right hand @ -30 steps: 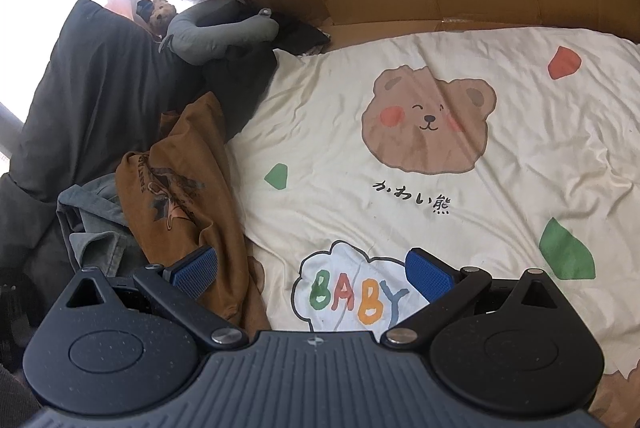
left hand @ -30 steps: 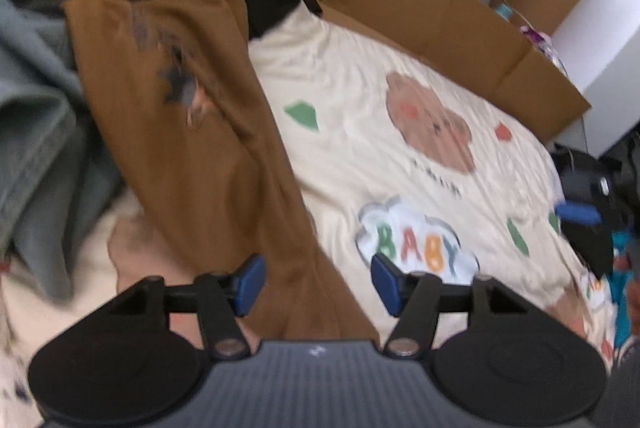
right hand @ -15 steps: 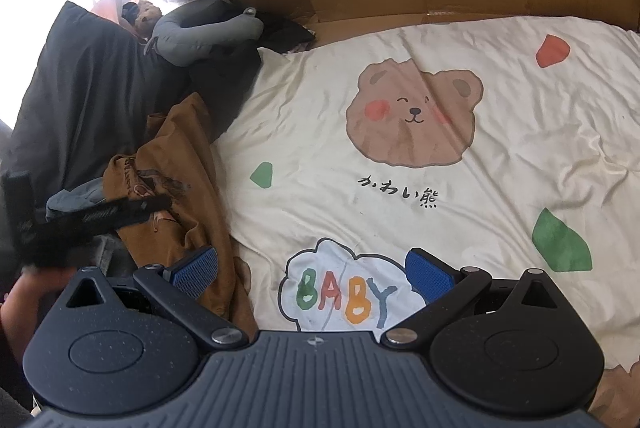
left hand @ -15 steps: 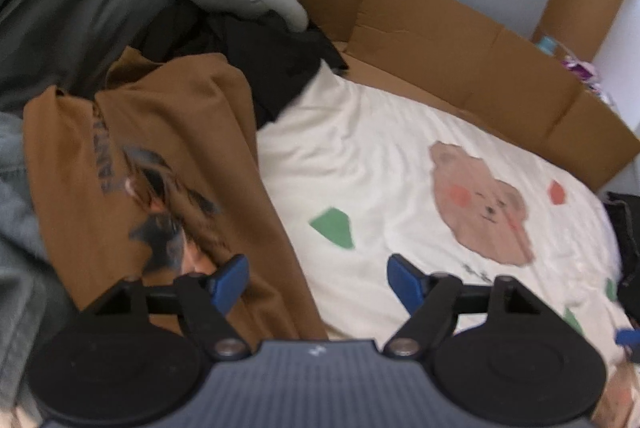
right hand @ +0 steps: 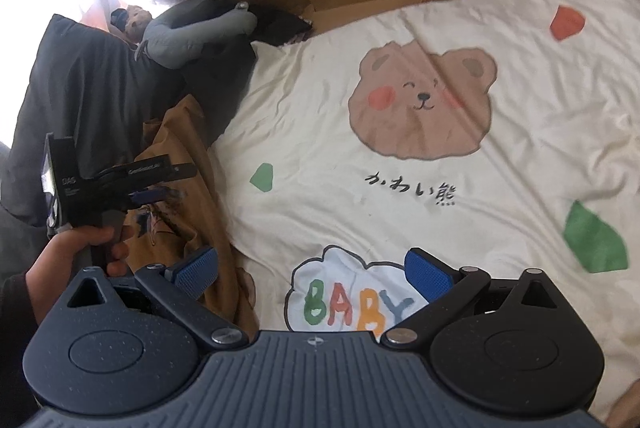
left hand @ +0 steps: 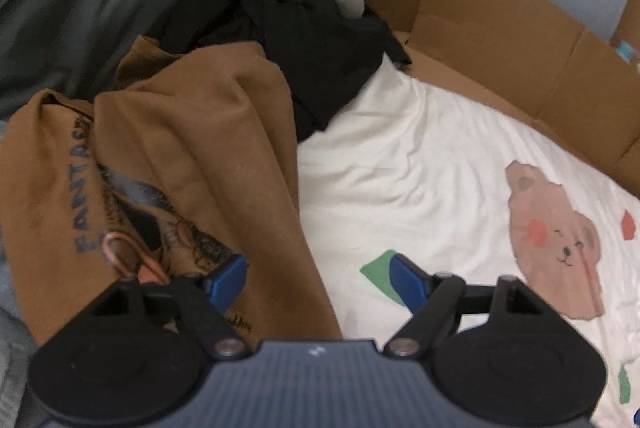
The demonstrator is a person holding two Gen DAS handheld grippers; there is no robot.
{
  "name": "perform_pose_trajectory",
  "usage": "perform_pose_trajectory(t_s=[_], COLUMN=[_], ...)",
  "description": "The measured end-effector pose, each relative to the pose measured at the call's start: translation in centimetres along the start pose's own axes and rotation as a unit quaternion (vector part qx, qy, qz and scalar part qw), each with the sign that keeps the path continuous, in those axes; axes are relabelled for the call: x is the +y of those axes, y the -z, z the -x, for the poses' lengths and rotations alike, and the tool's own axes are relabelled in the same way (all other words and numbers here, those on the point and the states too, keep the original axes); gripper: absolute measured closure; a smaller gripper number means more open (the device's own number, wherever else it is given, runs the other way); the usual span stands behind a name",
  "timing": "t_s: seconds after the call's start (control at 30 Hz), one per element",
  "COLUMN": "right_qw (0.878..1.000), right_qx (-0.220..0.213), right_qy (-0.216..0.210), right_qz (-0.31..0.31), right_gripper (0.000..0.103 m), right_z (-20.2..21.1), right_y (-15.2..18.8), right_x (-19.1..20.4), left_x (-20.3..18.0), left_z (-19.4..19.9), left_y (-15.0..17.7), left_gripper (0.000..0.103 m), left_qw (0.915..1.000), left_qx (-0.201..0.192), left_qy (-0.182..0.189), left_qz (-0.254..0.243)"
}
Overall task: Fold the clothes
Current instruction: 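Pull the brown t-shirt out of the pile with the left tool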
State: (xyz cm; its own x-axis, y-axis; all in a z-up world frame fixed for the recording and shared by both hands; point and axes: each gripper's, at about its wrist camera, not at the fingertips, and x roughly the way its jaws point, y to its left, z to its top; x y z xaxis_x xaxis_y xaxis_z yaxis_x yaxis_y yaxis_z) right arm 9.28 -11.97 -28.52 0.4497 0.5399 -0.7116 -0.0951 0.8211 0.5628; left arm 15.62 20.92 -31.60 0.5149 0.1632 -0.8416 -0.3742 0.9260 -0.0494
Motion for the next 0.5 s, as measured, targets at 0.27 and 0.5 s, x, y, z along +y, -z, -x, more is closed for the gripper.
perform_pose_trajectory(t_s=[0.27, 0.5], right_qw=[0.999, 0.998], right_qx=[0.020, 0.025], right_qy=[-0.031, -0.047], right_qz=[-0.035, -0.022], right_gripper=[0.016, 0.016], right_z=[-3.8, -5.0], right_y=[-0.3, -1.0], right_x=[-0.6, 0.3], left_x=[0.4, 1.2], left_z=[-4.1, -2.4], left_y=[-0.9, -0.3], left_gripper=[0.072, 0.101], left_qw=[0.9982, 0.9996], left_qx=[0.042, 0.028], left_qy=[-0.043, -0.010], left_qz=[-0.003, -0.003])
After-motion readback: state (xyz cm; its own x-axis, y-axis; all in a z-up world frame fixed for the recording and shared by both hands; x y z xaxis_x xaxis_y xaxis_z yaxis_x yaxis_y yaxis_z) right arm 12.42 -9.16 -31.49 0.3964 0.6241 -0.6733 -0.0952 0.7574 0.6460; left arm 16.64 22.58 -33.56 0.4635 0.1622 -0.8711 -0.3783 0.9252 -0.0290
